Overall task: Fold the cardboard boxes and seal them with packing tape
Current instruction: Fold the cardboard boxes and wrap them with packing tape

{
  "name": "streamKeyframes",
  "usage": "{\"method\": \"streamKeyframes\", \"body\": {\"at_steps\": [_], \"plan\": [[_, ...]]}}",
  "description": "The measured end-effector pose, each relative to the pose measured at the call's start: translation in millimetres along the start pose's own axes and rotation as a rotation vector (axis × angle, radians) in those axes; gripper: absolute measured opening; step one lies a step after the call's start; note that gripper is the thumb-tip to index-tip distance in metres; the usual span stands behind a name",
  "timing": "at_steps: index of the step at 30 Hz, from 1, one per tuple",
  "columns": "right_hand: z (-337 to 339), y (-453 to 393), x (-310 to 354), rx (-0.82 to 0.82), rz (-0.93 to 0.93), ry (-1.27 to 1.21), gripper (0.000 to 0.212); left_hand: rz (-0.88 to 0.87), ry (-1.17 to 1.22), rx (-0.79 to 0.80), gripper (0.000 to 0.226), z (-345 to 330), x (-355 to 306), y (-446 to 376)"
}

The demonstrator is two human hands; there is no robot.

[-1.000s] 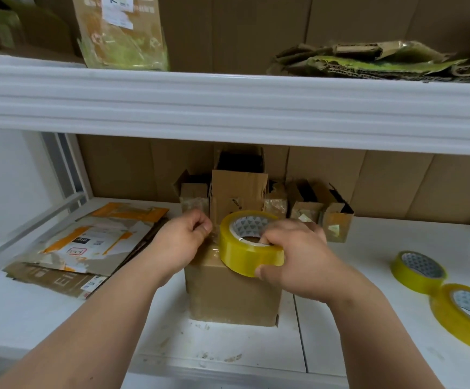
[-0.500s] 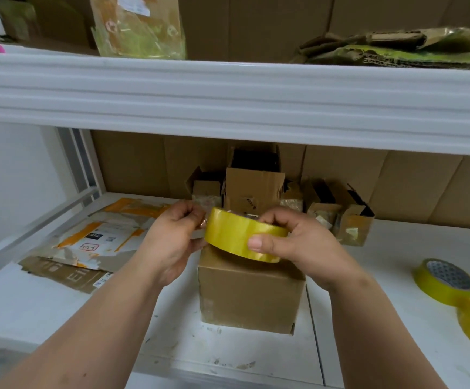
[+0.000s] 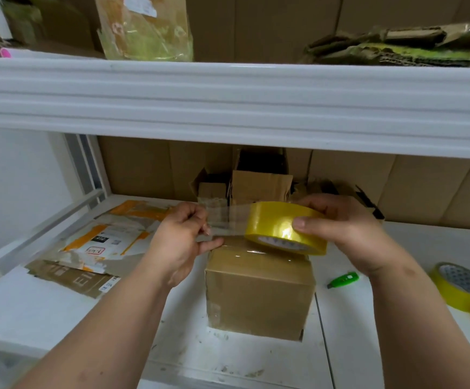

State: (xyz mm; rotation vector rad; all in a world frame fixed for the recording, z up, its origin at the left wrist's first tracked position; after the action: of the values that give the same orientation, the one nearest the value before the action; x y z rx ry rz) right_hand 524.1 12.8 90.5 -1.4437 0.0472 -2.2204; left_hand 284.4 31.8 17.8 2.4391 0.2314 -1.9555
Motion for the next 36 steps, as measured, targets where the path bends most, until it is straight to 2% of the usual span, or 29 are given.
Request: {"method": "streamKeyframes", "body": {"at_steps": [3,5,7,11,14,17,19,20,21,23,25,27,32,36], "plan": [[14,2,1,-0.039,-0.047,0.135,0.033,0.010,0.019,0.011,0.020,0,0,0],[20,1,1,-0.048,-0.064,0.195,0.032,0.016,0.022,0.021,0.019,0,0,0],[23,1,1,-0.040,-0.080,0.241,0.034,0.017,0.015,0.027,0.019,0,0,0],[20,6,-9,0.035,-0.131,0.201,0.049,0.032,0.032,0.015,0.020,0,2,0],[19,21,-18,0.092,-0.114,0.164,0.052,0.043,0.047,0.010,0.021,2,2,0],[18,36,-25,0.152,-0.148,0.060,0.032,0.042,0.086,-0.018,0.018,7,6,1],[14,42,-30,0.168,-0.192,0.113,0.007,0.032,0.056,-0.026,0.016,7,9,1],[12,44,-32,0.173,-0.205,0.166,0.004,0.022,0.033,-0.033,0.016,7,10,1],[9,46,-33,0.187,-0.216,0.220,0.007,0.012,0.013,-0.041,0.015,7,10,0],[5,49,-36,0.212,-0.242,0.364,0.028,-0.005,-0.020,-0.051,0.014,5,10,0],[3,51,-40,0.198,-0.241,0.557,0.030,-0.024,-0.050,-0.061,0.015,3,9,0],[3,52,-39,0.161,-0.202,0.674,0.015,-0.032,-0.057,-0.080,0.016,3,11,1],[12,60,-31,0.035,-0.111,0.567,0.014,-0.034,-0.106,-0.115,0.016,8,16,4],[22,59,-21,-0.034,-0.077,0.519,0.020,-0.004,-0.025,-0.106,0.015,7,23,7]]}}
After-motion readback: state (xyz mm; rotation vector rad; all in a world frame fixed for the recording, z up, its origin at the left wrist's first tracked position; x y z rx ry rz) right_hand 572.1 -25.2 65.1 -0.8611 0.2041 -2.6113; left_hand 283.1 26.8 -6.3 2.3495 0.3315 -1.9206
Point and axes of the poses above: each hand's wrist, its own y-axis away from the middle knuckle, its own z-axis out of the back of the hand, x = y × z, the point moved 7 cm from there along -y, towards the middle knuckle, and after that the axes turned 4 degrees about x, right-handed, at the moved point
